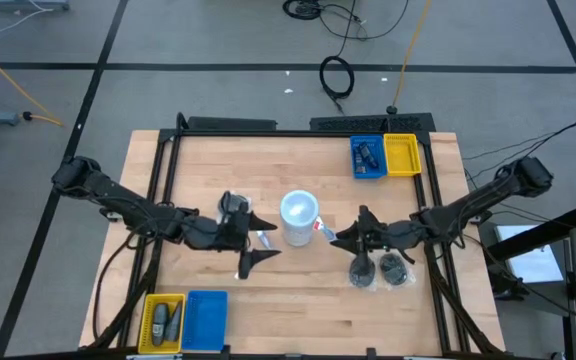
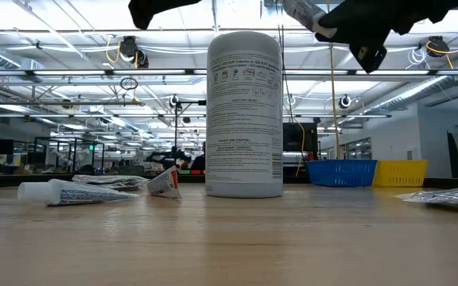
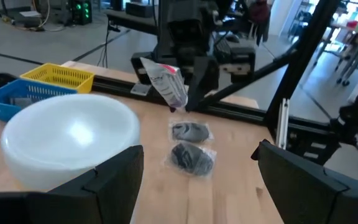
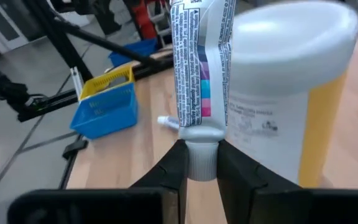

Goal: Pick & Place Travel size toiletries
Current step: Put the top right white toothpaste into the bottom blue bin

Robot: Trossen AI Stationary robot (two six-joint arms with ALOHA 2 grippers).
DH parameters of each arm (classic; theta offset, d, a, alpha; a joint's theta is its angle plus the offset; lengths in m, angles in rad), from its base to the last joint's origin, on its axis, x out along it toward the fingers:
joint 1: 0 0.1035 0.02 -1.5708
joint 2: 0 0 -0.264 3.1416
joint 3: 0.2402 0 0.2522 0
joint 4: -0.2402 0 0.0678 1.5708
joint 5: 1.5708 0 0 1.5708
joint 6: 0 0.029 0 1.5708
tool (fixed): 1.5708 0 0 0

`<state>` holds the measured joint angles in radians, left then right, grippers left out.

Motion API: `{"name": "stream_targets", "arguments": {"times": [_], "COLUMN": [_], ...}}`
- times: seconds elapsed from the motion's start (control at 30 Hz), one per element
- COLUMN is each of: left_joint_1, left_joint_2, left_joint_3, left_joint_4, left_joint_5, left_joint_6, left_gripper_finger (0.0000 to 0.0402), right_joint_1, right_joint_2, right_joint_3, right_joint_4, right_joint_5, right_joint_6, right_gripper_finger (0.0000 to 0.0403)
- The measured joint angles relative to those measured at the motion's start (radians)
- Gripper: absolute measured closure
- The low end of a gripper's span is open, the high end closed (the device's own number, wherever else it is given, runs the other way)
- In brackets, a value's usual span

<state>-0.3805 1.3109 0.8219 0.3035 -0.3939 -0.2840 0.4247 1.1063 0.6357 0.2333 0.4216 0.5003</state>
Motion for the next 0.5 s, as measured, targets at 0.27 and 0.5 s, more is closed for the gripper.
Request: {"name": "stream_targets", "arguments": {"times": [0.27, 0.5], "left_joint_1": [0.014, 0.014], "left_joint_2": [0.000, 0.000], "left_joint_3": [0.000, 0.000], "left_joint_4": [0.008, 0.018], "left_joint_5": [0.000, 0.000], "left_joint_6": [-0.015, -0.018], "left_gripper_finger": [0.0092, 0.0092], "right_joint_1": [0.029, 0.029], "right_joint_2": [0.099, 0.199], "right_joint_3": [0.000, 0.040], "right_joint_4": [0.148, 0.196], "right_joint_5": [0.054, 0.105], "right_joint_6": [-0.045, -0.076], "right_gripper_finger": [0.0353, 0.0353]}}
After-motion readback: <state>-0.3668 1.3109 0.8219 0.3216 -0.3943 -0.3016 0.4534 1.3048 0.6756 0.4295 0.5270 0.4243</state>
